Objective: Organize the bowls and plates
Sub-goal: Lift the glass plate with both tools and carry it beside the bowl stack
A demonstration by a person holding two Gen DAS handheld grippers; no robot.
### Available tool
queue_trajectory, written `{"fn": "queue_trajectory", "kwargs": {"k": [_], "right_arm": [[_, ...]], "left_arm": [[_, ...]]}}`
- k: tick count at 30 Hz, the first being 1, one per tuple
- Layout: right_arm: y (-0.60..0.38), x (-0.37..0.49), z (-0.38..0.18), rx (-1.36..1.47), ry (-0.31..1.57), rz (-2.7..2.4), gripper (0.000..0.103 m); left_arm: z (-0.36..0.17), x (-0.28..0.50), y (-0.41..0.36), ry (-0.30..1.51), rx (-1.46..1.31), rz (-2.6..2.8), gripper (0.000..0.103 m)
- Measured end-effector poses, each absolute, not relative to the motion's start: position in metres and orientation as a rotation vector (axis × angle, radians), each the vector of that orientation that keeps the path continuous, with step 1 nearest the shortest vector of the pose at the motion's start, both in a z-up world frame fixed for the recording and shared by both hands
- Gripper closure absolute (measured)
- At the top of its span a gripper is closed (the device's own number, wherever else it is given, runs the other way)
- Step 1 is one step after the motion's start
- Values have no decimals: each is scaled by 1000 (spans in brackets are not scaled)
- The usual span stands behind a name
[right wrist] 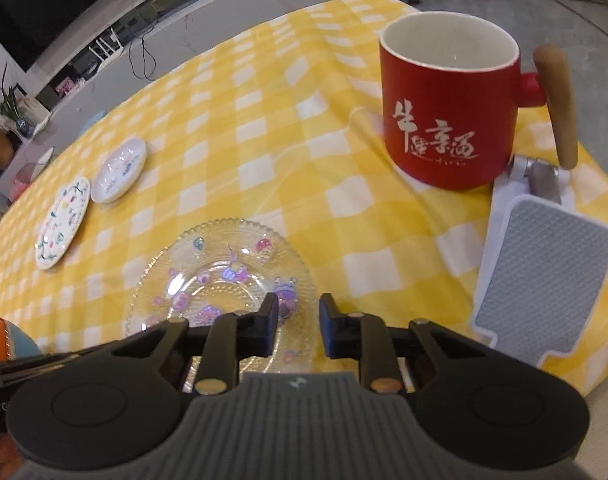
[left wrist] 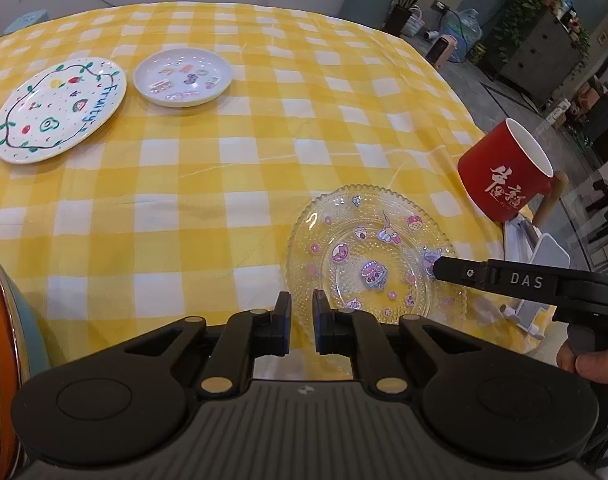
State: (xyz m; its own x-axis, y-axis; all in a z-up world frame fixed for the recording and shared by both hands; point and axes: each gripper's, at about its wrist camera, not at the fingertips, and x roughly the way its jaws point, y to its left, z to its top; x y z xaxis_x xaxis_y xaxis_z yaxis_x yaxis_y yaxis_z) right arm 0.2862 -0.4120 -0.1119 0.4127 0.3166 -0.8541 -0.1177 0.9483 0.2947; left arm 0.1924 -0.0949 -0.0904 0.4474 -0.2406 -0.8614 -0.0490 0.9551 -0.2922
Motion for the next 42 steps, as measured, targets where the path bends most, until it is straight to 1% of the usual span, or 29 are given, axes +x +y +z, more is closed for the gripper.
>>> {"fn": "queue_trajectory", "kwargs": {"k": [2,3,4,5,7,8,11,15,18,19,20,21,26,30,31,35,41,42], "right_arm": [[-410,287,-112,190,1114,275,86],[-410,287,-112,190,1113,274,86],[-410,287,-112,195,1112,274,88],[-410,287,-111,204,1110,282,91],[-410,287,-108,248,1106,321,94],[-408,286,-107,253,1105,339,98],[-400,286,-110,205,1114,333,102],[-402,287,-112,220,1116,335,101],[-401,288,-114,221,1123,341,99],[-401,289,-115,225,1129,345,97],[-401,289,-117,229,1138,352,90],[-401,290,-119,237,1151,357,87],[-412,290,-122,309,1155,366,90],[-413,289,-122,302,1150,374,92],[-412,289,-121,296,1147,377,94],[-411,289,-121,299,1146,375,94],[-410,289,-122,295,1142,375,93],[-410,289,-122,293,1142,375,93]], "left_arm": [[-89,192,-94,1103,-306,-125,92],[-87,192,-92,1099,-318,-128,96],[-84,192,-91,1090,-343,-156,103],[-81,191,-90,1090,-386,-209,102],[-74,190,-93,1097,-424,-253,102],[-71,189,-98,1097,-394,-239,102],[-67,184,-106,1066,-294,-192,102],[-70,183,-97,1086,-275,-79,101],[-76,181,-83,1079,-290,-26,100],[-78,181,-80,1080,-308,-19,99],[-80,179,-76,1081,-326,-18,99],[-81,178,-73,1083,-342,-22,98],[-92,176,-66,1093,-407,-39,98],[-102,176,-56,1095,-512,-38,95],[-104,176,-55,1098,-519,-41,93],[-104,176,-57,1095,-503,-26,88],[-105,174,-57,1086,-506,-23,87],[-106,174,-57,1083,-518,-26,90]]}}
